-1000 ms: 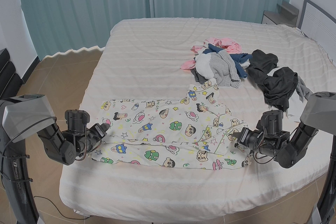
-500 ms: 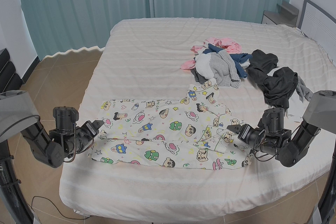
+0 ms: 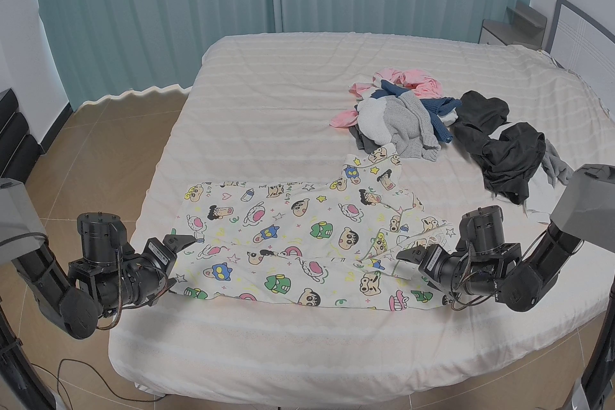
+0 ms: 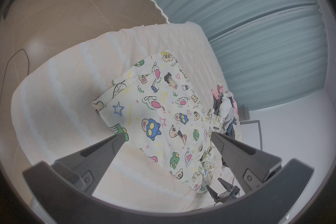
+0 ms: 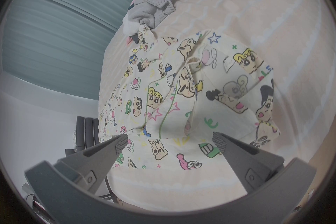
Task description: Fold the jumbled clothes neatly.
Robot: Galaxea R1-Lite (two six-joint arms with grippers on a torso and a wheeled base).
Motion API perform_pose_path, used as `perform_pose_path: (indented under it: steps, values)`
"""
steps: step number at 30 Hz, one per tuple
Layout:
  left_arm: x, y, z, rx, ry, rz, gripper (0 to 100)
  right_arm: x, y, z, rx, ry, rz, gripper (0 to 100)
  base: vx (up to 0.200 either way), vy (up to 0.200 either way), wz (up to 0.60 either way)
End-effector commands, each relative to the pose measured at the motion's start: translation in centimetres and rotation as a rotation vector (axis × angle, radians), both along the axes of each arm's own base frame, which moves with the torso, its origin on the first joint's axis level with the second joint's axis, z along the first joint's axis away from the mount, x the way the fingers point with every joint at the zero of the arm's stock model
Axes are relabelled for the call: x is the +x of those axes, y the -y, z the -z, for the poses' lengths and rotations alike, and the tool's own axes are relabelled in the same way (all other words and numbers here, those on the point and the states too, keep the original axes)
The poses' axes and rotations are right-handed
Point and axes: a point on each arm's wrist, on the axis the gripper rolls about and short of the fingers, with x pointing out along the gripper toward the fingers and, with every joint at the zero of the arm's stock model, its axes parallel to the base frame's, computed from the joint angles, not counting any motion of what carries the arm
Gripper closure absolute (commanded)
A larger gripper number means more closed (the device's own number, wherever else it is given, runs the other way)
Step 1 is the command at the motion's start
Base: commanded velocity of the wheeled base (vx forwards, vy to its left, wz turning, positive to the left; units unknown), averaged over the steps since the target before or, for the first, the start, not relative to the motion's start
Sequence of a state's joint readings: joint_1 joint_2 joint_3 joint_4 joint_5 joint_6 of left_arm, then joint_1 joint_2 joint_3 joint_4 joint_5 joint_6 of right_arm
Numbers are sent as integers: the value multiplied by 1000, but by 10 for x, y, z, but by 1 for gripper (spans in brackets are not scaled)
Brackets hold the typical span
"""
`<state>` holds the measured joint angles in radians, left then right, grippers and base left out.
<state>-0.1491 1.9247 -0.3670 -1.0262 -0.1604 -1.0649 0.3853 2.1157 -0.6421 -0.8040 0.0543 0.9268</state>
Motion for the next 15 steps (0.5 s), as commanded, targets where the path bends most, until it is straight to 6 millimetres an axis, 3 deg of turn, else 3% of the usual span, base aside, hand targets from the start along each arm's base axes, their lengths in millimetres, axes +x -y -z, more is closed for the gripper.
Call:
perform_pose_path:
  steps: [1,9,15]
  values:
    - [-2,-8,20,-5,-32,-20,0,2,-8,11,-7,-30,-17,0,0,0,0]
    - [-7,-6,32,-7,-15,-11,0,16,-14,23,29,-51,26,0,0,0,0]
    - [-5,-6,39,-4,-11,-17,0,21,-17,20,44,-32,32,0,0,0,0]
